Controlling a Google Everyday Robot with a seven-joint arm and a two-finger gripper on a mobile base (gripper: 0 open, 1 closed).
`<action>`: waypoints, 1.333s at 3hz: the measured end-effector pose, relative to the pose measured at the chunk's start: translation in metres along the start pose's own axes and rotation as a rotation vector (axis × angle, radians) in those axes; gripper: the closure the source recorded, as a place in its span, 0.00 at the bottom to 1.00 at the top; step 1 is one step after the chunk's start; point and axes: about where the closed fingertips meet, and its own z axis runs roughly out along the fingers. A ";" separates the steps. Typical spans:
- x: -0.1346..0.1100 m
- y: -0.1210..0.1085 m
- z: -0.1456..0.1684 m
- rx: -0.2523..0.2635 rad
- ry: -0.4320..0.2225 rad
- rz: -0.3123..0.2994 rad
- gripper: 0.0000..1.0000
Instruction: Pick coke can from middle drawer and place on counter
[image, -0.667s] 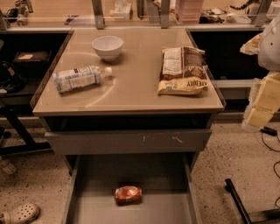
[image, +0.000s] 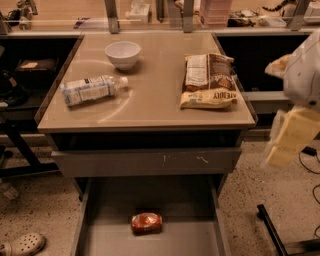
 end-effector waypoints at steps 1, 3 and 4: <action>-0.015 0.046 0.057 -0.071 -0.032 -0.044 0.00; -0.014 0.096 0.126 -0.194 -0.033 -0.077 0.00; -0.017 0.101 0.139 -0.232 -0.056 -0.068 0.00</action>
Offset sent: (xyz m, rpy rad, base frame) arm -0.0621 0.0924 -0.2202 0.0832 0.2683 0.2051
